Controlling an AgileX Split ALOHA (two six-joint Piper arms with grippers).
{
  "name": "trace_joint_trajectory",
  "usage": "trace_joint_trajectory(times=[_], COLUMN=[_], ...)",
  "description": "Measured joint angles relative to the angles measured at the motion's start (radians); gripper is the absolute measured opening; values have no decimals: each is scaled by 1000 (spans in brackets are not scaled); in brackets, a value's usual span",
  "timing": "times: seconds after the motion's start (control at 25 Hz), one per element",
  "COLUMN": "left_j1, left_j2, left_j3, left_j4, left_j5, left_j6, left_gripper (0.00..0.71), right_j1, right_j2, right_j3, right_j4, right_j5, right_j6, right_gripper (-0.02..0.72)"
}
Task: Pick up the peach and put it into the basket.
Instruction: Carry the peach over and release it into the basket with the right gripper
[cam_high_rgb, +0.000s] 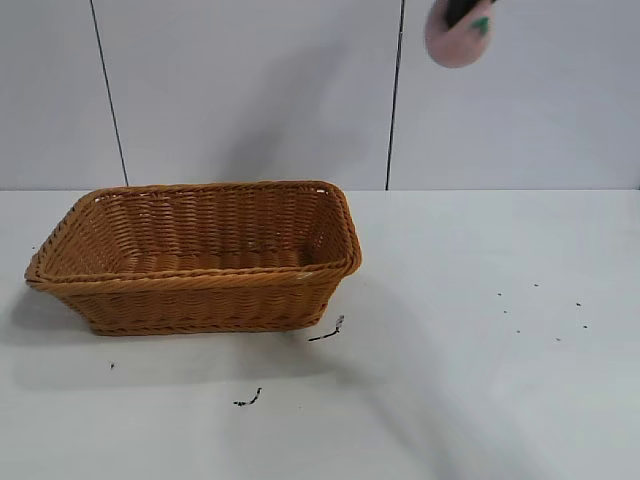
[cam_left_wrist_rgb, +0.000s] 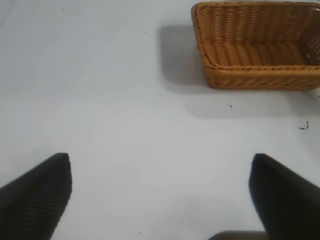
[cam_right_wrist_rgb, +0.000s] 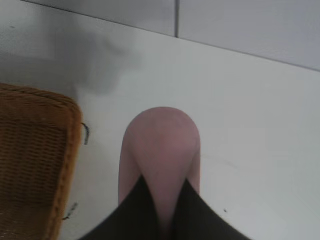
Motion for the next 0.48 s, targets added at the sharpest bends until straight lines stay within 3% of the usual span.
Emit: trace_joint_trajectory(times=[0.16, 0.48], left_j1=[0, 0], left_j2=[0, 0], left_j3=[0, 0], left_j4=[0, 0], left_j5=[0, 0], left_j6=[0, 0], left_gripper=[693, 693], right_j1=[67, 77], right_j2=[88, 265], right_j3=[-1, -1], right_j4=[0, -1], right_j5=[-70, -173], right_j6=[-1, -1], right_gripper=[-17, -17])
